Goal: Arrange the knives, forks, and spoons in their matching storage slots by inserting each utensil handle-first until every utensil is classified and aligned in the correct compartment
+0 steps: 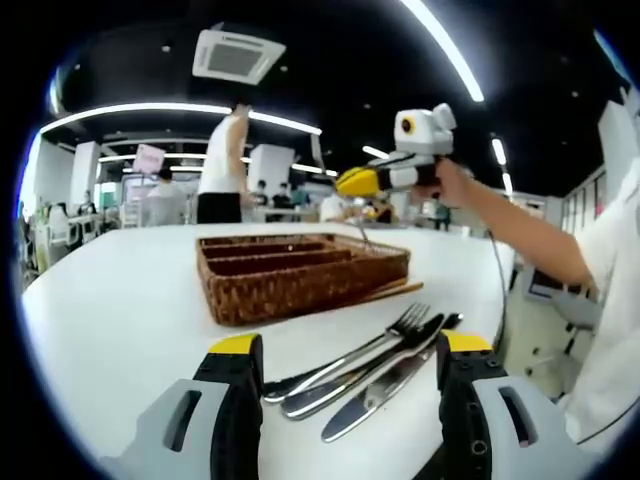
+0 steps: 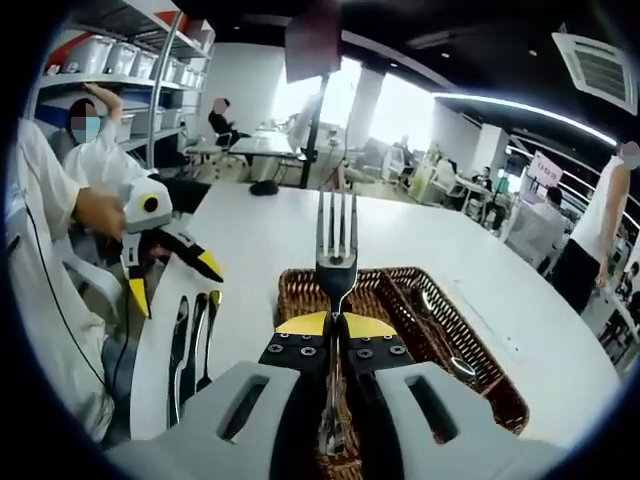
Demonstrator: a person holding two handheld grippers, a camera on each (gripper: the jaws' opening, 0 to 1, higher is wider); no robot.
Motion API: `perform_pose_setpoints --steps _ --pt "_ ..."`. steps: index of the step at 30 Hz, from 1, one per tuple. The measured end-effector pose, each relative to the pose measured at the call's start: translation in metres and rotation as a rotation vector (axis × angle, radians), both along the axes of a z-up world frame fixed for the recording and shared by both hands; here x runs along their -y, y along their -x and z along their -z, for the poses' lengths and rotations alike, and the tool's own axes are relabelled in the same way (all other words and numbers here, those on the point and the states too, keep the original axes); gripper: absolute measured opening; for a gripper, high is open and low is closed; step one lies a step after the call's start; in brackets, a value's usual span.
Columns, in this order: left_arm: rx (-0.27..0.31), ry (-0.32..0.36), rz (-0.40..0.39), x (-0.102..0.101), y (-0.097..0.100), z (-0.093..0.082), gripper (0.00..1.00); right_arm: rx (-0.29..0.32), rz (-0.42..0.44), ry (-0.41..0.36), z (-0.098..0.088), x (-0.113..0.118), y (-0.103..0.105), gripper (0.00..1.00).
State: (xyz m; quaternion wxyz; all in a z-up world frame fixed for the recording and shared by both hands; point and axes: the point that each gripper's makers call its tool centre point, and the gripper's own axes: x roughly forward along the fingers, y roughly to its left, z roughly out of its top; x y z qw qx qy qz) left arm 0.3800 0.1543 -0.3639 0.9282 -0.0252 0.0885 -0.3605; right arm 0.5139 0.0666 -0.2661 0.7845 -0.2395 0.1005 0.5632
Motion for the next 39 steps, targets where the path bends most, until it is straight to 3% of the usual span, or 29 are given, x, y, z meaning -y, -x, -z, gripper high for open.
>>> perform_pose_setpoints --steps 15,23,39 --pt "0.003 0.037 -0.013 -0.004 -0.003 -0.005 0.71 0.009 0.029 0.091 0.003 0.005 -0.056 0.03" --pt "-0.004 0.04 -0.025 -0.008 -0.006 -0.003 0.71 0.001 0.017 0.191 0.028 -0.004 -0.083 0.03" --pt "-0.012 0.053 -0.038 -0.013 -0.01 0.002 0.7 -0.072 -0.012 0.258 0.07 -0.025 -0.108 0.03"
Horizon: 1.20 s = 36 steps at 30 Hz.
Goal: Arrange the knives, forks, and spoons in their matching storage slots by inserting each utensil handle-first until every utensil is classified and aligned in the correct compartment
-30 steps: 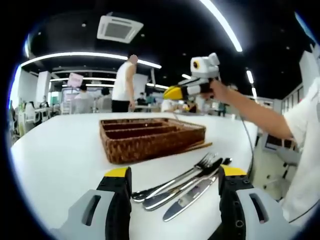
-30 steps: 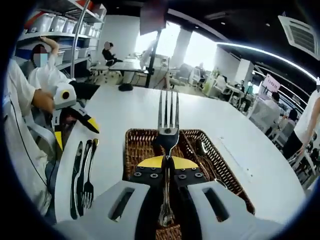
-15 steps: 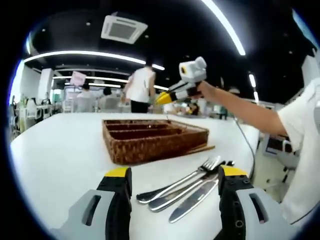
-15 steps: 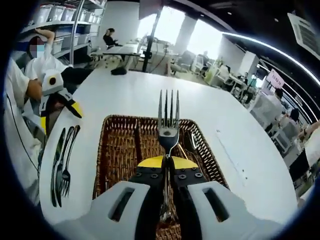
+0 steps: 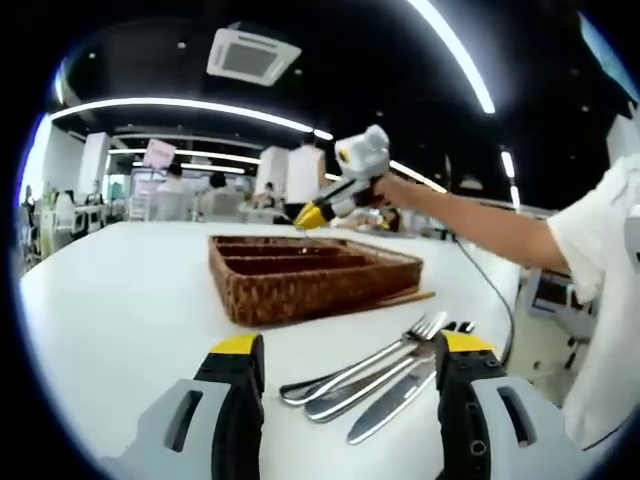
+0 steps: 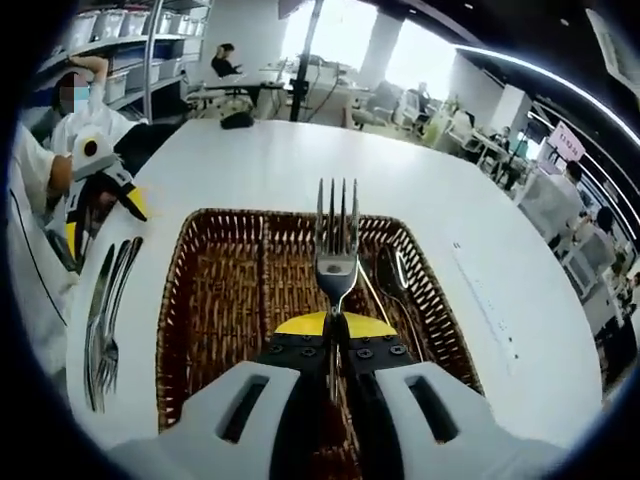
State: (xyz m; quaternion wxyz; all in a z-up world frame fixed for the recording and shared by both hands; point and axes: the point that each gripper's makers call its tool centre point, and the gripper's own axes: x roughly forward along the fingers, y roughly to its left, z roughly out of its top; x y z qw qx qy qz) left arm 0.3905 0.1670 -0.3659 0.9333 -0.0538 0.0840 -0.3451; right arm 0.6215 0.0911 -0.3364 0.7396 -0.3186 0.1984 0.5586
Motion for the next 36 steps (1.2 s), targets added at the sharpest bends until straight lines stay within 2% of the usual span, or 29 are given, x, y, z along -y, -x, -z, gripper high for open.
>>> perform_pose_setpoints --steps 5,9,16,20,30,36 --pt "-0.006 -0.003 -0.006 -0.003 0.0 0.003 0.7 -0.007 -0.012 0.029 0.013 -0.008 -0.003 0.03" --pt "-0.012 0.0 -0.008 -0.006 0.001 0.004 0.7 -0.002 -0.038 0.113 0.031 -0.011 -0.003 0.03" --pt "-0.016 0.008 -0.01 -0.009 0.001 0.004 0.7 -0.001 -0.054 0.154 0.043 -0.015 -0.004 0.03" --pt "-0.013 0.014 -0.013 -0.011 0.001 0.003 0.69 0.083 -0.142 0.255 0.053 -0.015 -0.006 0.03" --pt "-0.027 0.025 -0.027 -0.017 0.001 0.006 0.69 0.104 -0.167 0.291 0.066 -0.022 -0.012 0.03" --pt "-0.032 0.036 -0.032 -0.019 -0.001 0.008 0.69 0.098 -0.17 0.274 0.065 -0.023 -0.013 0.03"
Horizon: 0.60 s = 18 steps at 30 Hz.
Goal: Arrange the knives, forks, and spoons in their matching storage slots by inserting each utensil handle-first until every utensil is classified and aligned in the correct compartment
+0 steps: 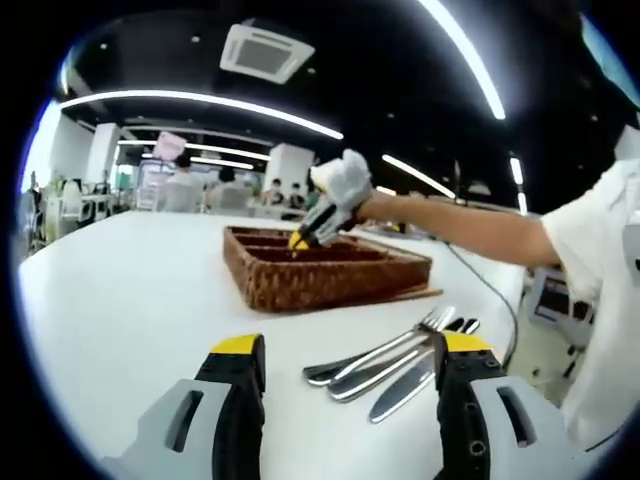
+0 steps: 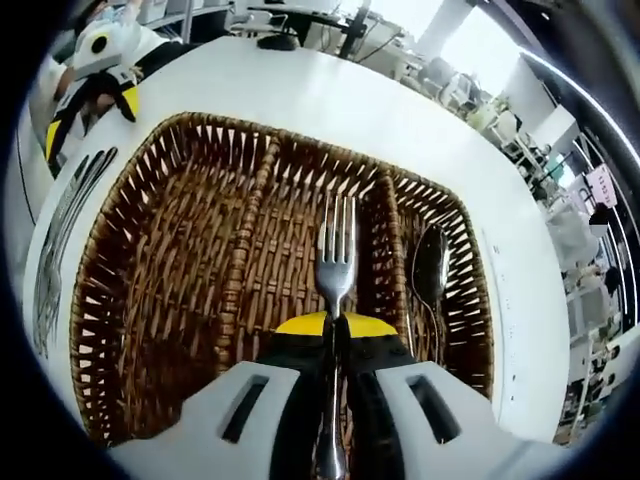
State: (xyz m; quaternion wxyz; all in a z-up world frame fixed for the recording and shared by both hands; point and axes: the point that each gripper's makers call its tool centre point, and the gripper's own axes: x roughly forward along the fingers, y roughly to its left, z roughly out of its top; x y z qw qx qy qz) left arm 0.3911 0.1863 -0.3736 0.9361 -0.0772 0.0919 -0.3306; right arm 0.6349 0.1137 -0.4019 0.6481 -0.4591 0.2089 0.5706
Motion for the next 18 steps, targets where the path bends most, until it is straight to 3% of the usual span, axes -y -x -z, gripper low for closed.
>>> perform_pose_setpoints --steps 13,14,18 --pt "-0.004 0.0 0.0 0.0004 0.0002 0.0015 0.69 -0.034 0.04 -0.018 0.0018 -0.0014 -0.0027 0.04" --pt "-0.004 0.0 0.0 0.0004 0.0004 0.0015 0.69 -0.047 0.072 -0.02 0.0018 -0.0015 -0.0026 0.04" --pt "-0.006 0.008 0.003 0.002 0.0013 0.0011 0.69 -0.03 0.085 -0.01 0.0018 -0.0012 -0.0024 0.05"
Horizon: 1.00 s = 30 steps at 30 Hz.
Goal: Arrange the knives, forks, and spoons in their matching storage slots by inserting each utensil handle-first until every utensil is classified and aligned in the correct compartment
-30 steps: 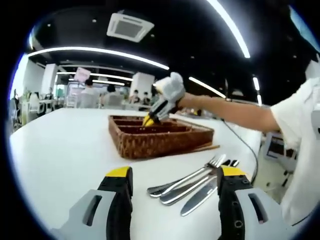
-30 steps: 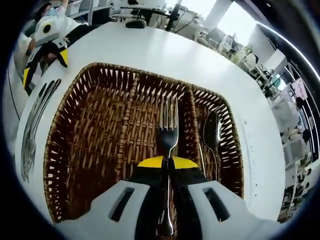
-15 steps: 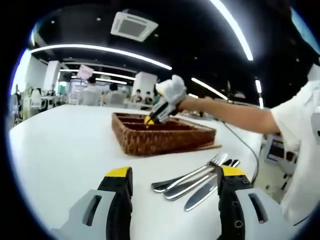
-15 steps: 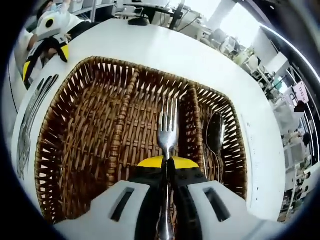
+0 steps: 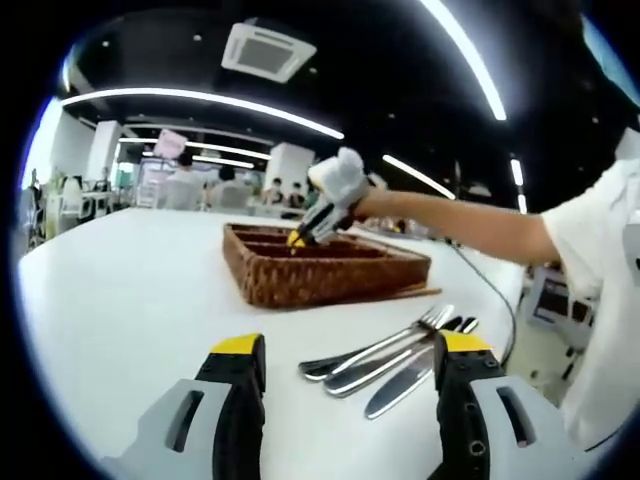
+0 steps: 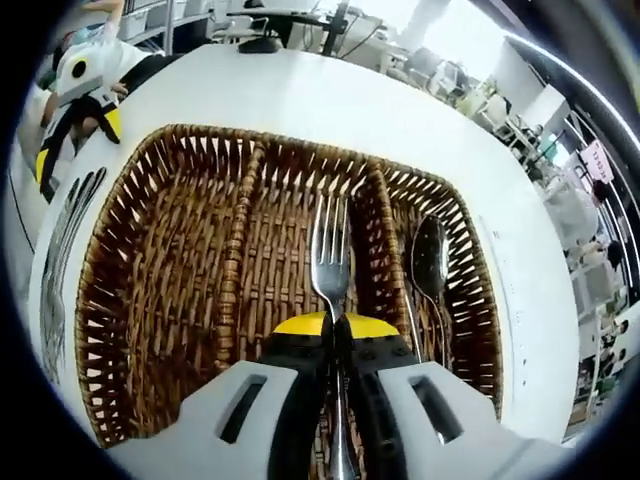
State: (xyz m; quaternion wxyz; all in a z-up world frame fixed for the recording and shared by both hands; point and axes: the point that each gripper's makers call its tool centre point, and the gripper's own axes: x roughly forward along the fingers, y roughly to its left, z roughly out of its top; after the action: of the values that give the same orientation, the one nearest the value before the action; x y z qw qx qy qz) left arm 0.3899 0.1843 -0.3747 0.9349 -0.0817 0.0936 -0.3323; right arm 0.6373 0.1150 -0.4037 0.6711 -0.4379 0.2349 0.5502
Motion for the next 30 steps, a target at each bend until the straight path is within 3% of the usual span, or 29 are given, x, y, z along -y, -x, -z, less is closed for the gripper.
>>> perform_pose_setpoints --steps 4,7,13,18,22,30 --pt "0.005 -0.002 0.003 0.002 0.002 -0.001 0.69 0.022 0.012 -0.009 -0.001 0.001 -0.001 0.06" --pt "0.01 -0.009 0.003 0.002 0.004 -0.004 0.69 0.013 0.08 -0.033 -0.002 0.003 -0.004 0.1" --pt "0.03 -0.002 -0.017 -0.004 0.007 -0.016 0.68 0.072 0.061 -0.019 -0.005 0.008 -0.001 0.12" --pt "0.039 0.003 -0.018 -0.001 0.01 -0.019 0.68 0.061 0.078 -0.025 -0.01 0.016 0.003 0.22" --pt "0.048 0.009 -0.01 0.004 0.013 -0.022 0.68 0.101 0.082 -0.018 -0.012 0.023 0.004 0.25" --pt "0.053 -0.006 -0.003 0.007 0.022 -0.026 0.69 0.168 0.059 -0.061 -0.028 0.024 0.004 0.27"
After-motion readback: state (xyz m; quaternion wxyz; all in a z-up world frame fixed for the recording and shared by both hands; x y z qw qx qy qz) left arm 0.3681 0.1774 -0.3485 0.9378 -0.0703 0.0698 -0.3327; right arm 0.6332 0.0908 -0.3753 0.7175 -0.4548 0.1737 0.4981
